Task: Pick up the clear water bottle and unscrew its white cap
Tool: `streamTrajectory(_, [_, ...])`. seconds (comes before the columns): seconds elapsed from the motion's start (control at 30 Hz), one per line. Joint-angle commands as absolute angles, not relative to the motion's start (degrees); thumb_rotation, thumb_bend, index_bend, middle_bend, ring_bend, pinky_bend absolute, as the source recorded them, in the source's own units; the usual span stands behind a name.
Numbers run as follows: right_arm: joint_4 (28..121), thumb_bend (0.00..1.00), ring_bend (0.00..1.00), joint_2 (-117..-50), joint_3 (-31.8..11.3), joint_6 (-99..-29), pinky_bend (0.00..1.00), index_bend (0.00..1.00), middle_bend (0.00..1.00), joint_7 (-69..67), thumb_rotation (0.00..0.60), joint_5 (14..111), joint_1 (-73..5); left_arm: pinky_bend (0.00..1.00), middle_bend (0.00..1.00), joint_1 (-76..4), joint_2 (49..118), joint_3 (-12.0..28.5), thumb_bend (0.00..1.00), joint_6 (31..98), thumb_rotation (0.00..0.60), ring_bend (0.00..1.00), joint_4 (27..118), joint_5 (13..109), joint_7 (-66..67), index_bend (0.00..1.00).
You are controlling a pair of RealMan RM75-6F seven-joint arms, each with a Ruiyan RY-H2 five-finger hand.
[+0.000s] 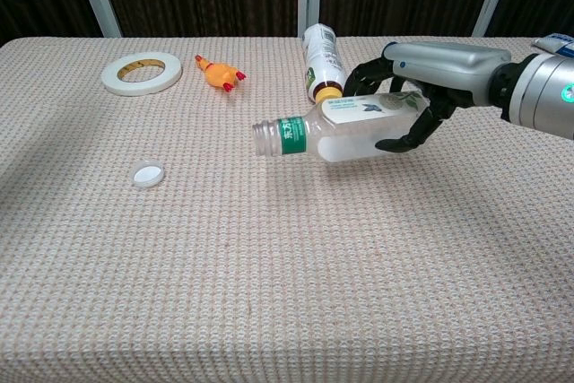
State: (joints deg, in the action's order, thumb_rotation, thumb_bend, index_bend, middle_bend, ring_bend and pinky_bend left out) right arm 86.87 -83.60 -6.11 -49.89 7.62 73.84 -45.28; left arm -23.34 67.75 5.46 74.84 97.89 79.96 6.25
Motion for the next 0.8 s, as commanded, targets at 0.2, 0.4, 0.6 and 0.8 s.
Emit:
streamTrajectory(0.2, [92.89,0.25,0.00,-82.08,-6.33,-52.25,0.00,0.00,0.08,15.17,0.600,68.62,-43.93,0.05,0.14,-19.78,63.53,6.10,0.07,77.73,0.600,0.10,96.81,78.75,2.93,0.22])
streamTrajectory(0.4, [97.23,0.24,0.00,-74.23,-6.03,-61.11,0.01,0.00,0.10,10.79,0.600,72.59,-37.84,0.05,0.14,-15.96,61.68,5.21,0.07,80.47,0.600,0.10,95.23,77.33,1.51,0.22])
streamTrajectory(0.6, [99.09,0.28,0.04,-66.51,-3.54,-71.19,0.12,0.00,0.16,0.47,0.600,80.45,-29.91,0.04,0.14,-10.96,59.18,3.17,0.07,83.94,0.600,0.10,94.47,77.16,-0.42,0.24])
streamTrajectory(0.8, [98.69,0.28,0.04,-61.15,-0.32,-78.39,0.11,0.02,0.16,-6.01,0.600,84.95,-22.83,0.04,0.14,-6.25,58.46,0.52,0.07,88.06,0.600,0.10,96.83,78.47,2.67,0.24])
